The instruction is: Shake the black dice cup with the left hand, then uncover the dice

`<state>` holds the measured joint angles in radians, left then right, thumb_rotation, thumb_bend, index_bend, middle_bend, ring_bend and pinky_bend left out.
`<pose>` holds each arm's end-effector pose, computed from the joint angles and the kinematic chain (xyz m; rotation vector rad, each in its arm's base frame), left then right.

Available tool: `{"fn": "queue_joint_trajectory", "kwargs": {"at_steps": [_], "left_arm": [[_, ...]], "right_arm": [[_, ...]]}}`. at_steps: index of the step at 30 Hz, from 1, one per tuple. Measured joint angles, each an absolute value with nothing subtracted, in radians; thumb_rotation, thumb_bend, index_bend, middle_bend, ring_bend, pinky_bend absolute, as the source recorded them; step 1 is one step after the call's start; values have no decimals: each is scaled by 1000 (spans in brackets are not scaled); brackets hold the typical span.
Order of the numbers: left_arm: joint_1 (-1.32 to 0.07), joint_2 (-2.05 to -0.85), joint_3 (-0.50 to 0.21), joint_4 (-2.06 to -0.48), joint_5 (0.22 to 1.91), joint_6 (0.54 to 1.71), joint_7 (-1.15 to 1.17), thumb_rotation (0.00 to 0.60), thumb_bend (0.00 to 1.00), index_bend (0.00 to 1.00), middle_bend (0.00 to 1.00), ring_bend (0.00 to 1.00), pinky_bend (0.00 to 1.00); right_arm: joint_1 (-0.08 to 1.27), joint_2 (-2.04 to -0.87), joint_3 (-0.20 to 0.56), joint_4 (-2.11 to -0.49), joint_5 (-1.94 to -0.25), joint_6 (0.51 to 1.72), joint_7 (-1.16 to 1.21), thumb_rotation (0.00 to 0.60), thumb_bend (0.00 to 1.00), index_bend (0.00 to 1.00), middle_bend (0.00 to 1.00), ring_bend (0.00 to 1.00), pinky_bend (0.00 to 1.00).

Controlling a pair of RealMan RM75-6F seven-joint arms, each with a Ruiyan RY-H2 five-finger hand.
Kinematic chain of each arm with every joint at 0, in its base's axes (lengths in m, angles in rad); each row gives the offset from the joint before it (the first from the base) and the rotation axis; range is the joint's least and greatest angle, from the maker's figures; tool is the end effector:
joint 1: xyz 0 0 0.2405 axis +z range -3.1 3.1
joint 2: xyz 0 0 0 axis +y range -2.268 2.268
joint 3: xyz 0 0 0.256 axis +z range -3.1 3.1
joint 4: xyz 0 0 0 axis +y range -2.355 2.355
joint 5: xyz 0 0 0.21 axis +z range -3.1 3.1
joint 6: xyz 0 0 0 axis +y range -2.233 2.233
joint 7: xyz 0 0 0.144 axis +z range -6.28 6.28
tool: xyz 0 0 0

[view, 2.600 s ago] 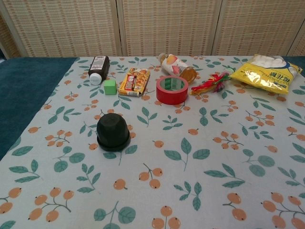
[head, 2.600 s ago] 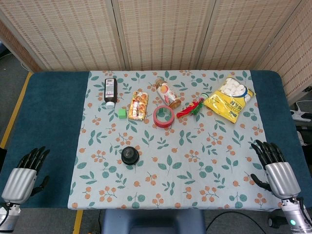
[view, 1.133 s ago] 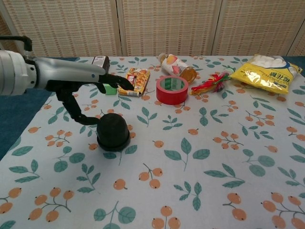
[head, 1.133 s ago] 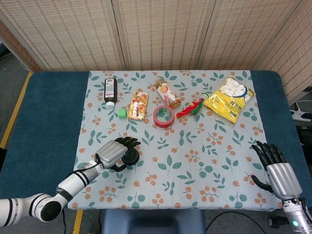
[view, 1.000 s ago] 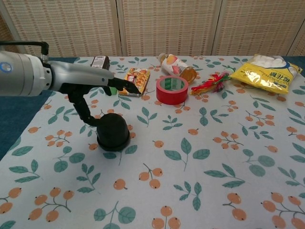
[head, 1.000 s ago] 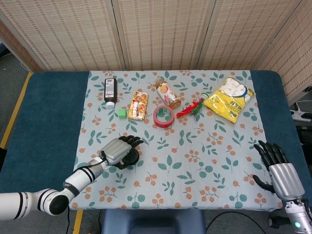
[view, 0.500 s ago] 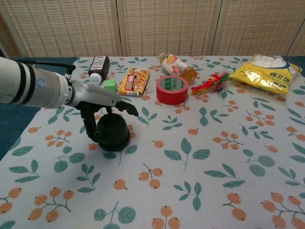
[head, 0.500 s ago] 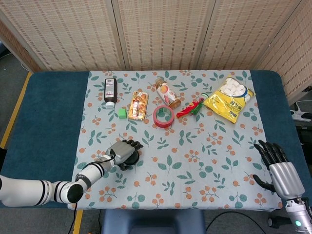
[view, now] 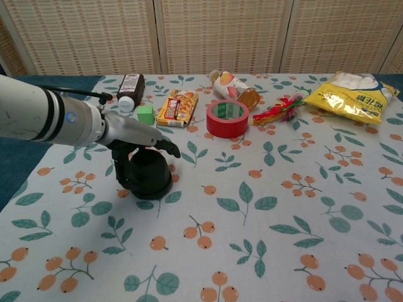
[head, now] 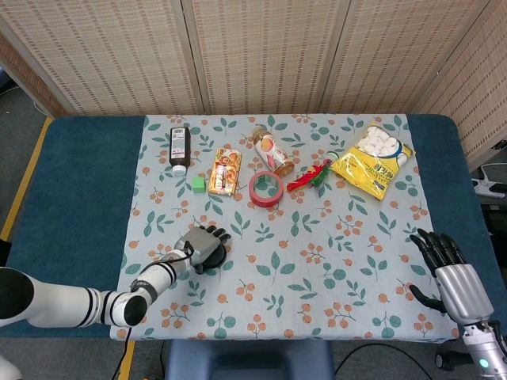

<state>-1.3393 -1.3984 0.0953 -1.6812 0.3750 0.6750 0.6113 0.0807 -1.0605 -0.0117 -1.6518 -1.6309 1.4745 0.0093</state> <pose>-0.0803 0.3469 -0.0338 -2.2768 -0.9499 -0.3488 -0.2972 -0.1650 0.1570 1.5371 -0.9000 0.9140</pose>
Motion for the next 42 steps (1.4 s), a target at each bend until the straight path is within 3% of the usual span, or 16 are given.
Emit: {"fn": "queue_joint_trajectory", "kwargs": {"at_steps": [18,23,35,42], "left_arm": [[-1426,-1441,162,-1655,266,678,645,600,348,20,20,3,273],[-1434,-1449,183,-1650,259,684,651,600,345,142,141,117,398],[-1418,-1471,219,-1632,304,710,659,600,372,383,373,289,561],[-1358,-1482,217,-1634,434,794,643,600,459,528,569,475,692]], "right_arm": [[78,-1055,-13,-1654,-1631,1478,16,600,166,0,0,0,0],[79,-1054,-13,-1655,-1631,1476,18,600,167,0,0,0,0],[81,-1053,-16,-1659,-1633,1471,16,600,167,0,0,0,0],[82,-1052,-19,-1661,-1637,1468,19,600,166,0,0,0,0]]}}
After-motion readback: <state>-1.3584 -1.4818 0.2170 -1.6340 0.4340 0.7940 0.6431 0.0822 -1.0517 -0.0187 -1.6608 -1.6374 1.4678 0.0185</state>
